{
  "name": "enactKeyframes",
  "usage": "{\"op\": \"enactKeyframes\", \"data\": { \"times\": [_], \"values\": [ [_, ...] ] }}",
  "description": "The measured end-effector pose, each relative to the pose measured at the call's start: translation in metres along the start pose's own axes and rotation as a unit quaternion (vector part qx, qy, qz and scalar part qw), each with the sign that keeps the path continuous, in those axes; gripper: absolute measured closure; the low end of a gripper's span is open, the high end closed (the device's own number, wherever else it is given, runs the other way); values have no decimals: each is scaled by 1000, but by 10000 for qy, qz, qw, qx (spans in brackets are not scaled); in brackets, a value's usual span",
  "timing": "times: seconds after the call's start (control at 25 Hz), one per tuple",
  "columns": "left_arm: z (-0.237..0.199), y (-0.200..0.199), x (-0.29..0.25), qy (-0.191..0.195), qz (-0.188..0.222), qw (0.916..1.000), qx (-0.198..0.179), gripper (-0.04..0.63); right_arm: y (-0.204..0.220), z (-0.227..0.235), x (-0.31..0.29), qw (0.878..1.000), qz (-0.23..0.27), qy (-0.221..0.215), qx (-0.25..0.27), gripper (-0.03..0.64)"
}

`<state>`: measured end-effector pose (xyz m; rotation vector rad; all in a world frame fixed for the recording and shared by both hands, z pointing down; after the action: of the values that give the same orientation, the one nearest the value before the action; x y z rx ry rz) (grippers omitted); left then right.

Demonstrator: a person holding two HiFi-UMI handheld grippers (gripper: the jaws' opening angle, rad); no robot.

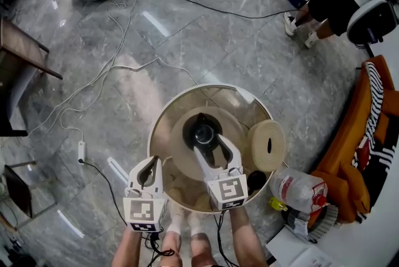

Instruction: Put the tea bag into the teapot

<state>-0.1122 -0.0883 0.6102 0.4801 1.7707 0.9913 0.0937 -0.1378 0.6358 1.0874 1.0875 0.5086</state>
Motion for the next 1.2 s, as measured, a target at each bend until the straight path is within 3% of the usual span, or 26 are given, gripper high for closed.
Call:
{"op": "enactKeyframes", "data": {
  "times": [0.16, 0.4, 0.8, 1.2],
  "values": [
    [0, -20, 8, -63, 50, 9999, 110, 578, -11, 0, 5, 10000, 57, -1, -16, 351],
    [2, -59, 32, -90, 224, 9997, -2, 578, -42, -4, 25, 9996, 265, 114, -20, 420],
    [28, -126, 95, -97, 769, 9959, -468, 578, -118, -9, 97, 9973, 653, 324, -73, 482],
    [71, -175, 163, 193, 1123, 9897, -868, 578, -187, -21, 185, 9924, 1054, 627, 134, 585]
  ]
}}
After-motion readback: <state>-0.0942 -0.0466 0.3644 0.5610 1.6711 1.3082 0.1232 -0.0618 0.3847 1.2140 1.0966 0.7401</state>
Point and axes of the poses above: the fingertips, and each gripper's own axes: x backward along the fingers, z to its right, y out of its underside, the point moved 9 cm from there along x, backward along the fingers, and after that the axes turned 5 degrees about y, right-handed, at the moved point
